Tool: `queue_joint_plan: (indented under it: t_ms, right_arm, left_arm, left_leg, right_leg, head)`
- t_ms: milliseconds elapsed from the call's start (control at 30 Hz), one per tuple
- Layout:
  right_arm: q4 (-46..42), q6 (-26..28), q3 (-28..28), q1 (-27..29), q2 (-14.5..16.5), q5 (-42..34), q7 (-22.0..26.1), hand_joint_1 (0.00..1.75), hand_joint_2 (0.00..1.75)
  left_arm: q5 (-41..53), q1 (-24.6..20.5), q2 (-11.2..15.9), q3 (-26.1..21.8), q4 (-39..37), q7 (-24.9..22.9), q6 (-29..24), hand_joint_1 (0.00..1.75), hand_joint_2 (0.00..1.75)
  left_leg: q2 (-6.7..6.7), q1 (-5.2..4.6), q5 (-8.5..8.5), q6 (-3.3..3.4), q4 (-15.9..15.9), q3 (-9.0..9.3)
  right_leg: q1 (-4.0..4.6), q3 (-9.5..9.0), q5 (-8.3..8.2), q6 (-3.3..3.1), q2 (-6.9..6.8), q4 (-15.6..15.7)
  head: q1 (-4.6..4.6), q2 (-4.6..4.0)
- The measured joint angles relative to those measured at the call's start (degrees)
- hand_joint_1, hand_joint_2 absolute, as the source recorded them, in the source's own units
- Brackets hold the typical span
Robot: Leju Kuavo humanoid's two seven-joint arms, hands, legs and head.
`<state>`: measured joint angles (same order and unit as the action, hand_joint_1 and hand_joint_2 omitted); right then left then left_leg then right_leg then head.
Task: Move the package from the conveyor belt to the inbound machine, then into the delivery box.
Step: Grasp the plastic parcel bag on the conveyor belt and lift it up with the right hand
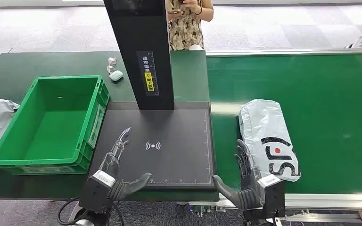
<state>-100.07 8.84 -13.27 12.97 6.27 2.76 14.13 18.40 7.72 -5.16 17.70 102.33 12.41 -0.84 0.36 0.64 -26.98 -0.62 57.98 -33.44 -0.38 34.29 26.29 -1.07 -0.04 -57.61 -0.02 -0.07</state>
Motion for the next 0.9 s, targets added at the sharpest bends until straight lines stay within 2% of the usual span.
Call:
queue_joint_plan:
  t_ms: [433, 667, 733, 767, 833, 900]
  right_arm:
    - [3.7, -3.4, -0.8, -4.1, 0.0, -0.8, -0.1, 0.00, 1.75]
    - [4.9, -1.8, -1.0, -4.6, 0.0, 1.0, -0.1, 0.00, 1.75]
    - [4.9, 3.3, -0.9, -4.5, -0.2, 9.2, -2.8, 0.00, 1.75]
    - [4.8, 7.0, -0.8, -4.5, -0.3, 16.4, -5.6, 0.00, 1.75]
    - [4.6, 13.3, 0.1, -4.5, -0.6, 35.2, -13.1, 0.00, 1.75]
    - [4.3, 15.3, 2.0, -4.5, -0.7, 51.6, -19.1, 0.00, 1.75]
  left_arm:
    - [1.3, 2.8, 0.0, -0.1, 2.7, -1.2, -1.7, 0.00, 1.75]
    - [1.6, 3.6, 0.0, -0.1, 2.9, -1.3, -1.9, 0.00, 1.75]
    - [1.9, 3.7, 0.0, -0.1, 3.0, -1.6, -1.8, 0.00, 1.75]
    - [2.1, 3.8, 0.0, -0.1, 3.2, -1.9, -1.7, 0.00, 1.75]
    - [2.5, 4.0, -0.1, -0.1, 3.8, -2.5, -1.1, 0.00, 1.75]
    - [2.9, 4.0, -0.2, -0.1, 4.2, -2.9, -0.5, 0.00, 1.75]
  left_leg:
    - [-0.01, 0.00, 0.00, 0.00, 0.0, 0.01]
    - [-0.04, 0.00, 0.00, 0.00, 0.0, 0.01]
    - [-0.03, 0.00, 0.00, 0.00, 0.0, 0.01]
    - [-0.03, 0.00, 0.00, 0.00, 0.0, 0.01]
    - [-0.03, -0.01, 0.00, 0.00, 0.0, 0.02]
    - [-0.03, -0.02, 0.00, 0.00, 0.0, 0.02]
  right_leg:
    - [0.00, -0.02, 0.00, 0.00, -0.02, 0.0]
    - [0.00, -0.01, 0.00, 0.00, -0.04, 0.0]
    - [0.00, -0.01, 0.00, 0.00, -0.04, 0.0]
    - [0.00, -0.01, 0.00, 0.00, -0.04, 0.0]
    - [0.00, -0.01, 0.00, 0.00, -0.04, 0.0]
    - [-0.01, -0.02, 0.00, 0.00, -0.03, 0.0]
  head:
    - [-0.01, 0.00]
    - [0.00, 0.00]
    - [0.00, 0.00]
    - [0.00, 0.00]
    - [0.00, 0.00]
    - [0.00, 0.00]
